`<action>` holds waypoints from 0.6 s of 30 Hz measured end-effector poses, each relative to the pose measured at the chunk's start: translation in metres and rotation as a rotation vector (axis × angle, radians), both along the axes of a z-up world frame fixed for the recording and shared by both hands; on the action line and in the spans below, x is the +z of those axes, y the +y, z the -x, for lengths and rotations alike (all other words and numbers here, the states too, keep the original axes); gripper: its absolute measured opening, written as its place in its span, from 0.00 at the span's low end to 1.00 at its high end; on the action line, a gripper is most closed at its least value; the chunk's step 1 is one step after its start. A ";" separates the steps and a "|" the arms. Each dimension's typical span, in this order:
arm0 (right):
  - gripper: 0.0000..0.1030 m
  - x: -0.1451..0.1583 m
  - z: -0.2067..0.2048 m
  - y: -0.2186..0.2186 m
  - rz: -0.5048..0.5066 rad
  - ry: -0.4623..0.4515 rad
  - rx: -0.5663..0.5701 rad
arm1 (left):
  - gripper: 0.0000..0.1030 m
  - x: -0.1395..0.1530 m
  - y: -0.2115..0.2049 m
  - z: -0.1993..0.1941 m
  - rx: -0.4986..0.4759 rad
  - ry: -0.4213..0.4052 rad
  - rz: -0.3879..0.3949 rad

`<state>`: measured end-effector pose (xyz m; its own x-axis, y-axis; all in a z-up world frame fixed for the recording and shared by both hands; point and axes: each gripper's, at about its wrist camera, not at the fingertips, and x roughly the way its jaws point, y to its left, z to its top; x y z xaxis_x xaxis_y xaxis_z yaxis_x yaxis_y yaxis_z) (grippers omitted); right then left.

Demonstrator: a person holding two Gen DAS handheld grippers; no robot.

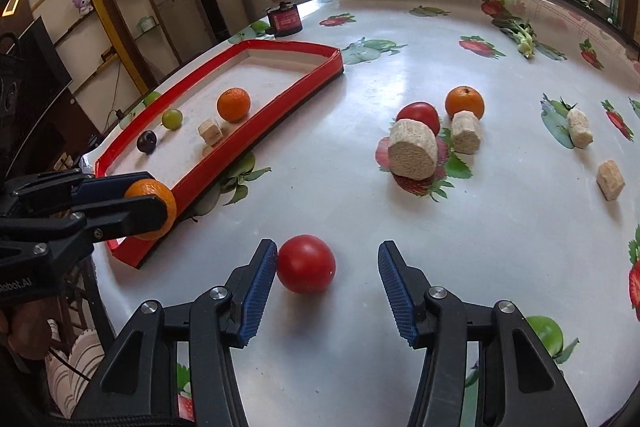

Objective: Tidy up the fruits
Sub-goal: 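Grasp an orange with the left tool while the right tool grasps a red tomato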

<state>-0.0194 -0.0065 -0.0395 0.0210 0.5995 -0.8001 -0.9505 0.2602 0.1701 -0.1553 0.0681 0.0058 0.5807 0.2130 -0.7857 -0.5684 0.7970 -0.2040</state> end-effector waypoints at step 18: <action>0.30 0.037 0.011 -0.005 -0.067 -0.029 0.027 | 0.29 0.009 0.016 0.025 0.056 -0.022 -0.022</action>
